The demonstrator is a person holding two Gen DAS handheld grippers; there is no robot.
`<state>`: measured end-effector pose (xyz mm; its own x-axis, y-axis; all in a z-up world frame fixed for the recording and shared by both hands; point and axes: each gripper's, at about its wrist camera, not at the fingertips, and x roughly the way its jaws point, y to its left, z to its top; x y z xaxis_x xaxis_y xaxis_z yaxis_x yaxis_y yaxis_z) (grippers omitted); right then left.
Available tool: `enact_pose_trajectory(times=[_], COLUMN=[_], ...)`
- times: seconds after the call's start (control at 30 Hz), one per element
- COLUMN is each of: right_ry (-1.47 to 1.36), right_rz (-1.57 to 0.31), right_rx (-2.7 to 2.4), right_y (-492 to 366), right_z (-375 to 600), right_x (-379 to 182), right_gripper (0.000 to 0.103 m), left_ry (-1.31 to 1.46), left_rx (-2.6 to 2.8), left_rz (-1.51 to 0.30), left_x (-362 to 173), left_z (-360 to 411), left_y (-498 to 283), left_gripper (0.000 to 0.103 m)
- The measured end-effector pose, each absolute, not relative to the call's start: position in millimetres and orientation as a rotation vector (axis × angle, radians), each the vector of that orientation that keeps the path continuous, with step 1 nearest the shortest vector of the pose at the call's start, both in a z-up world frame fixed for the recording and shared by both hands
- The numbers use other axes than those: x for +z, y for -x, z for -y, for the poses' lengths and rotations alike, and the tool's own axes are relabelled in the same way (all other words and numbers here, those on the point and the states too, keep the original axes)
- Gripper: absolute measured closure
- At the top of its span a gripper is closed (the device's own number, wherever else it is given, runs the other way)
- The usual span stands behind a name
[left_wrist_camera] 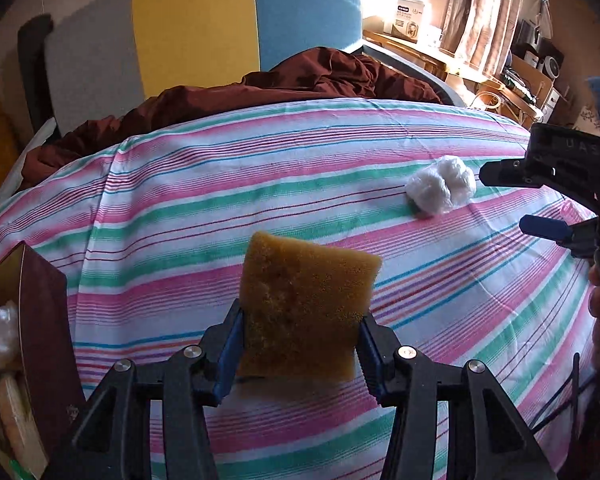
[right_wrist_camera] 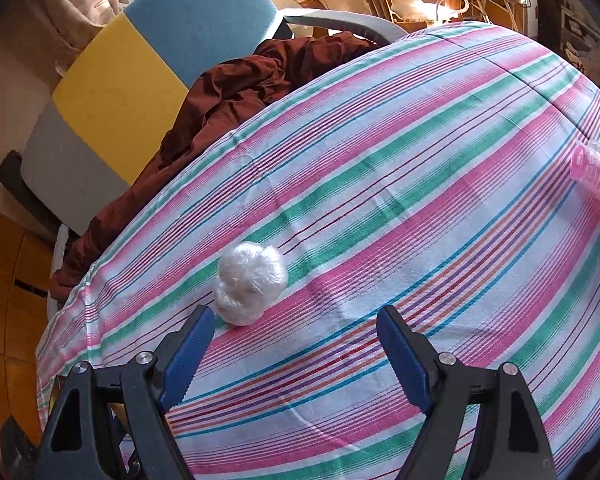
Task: Organize objects
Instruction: 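Grasp the yellow sponge with the left gripper while the right grasps the cotton ball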
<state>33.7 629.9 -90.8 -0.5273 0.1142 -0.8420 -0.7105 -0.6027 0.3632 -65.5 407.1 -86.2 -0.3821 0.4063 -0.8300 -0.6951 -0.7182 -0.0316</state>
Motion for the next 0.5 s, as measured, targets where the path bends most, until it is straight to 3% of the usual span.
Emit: enact_pose_trajectory(times=[0.1,0.5], right_ry=[1.152,1.237], right_rz=[-0.882,-0.639], right_rx=[2.182,2.274], right_y=[-22.3,27.1], right_z=[-622.5,-612.0], right_x=[-92.4,-105.0], right_gripper=[0.018,0.019], left_ry=[1.125,1.105], left_rx=[2.122,2.125], left_rz=[-0.493,-0.421], left_x=[-92.8,-100.7], left_z=[-414.4,-410.9], left_y=[65.5,71.0], left_gripper=[0.051,0.051])
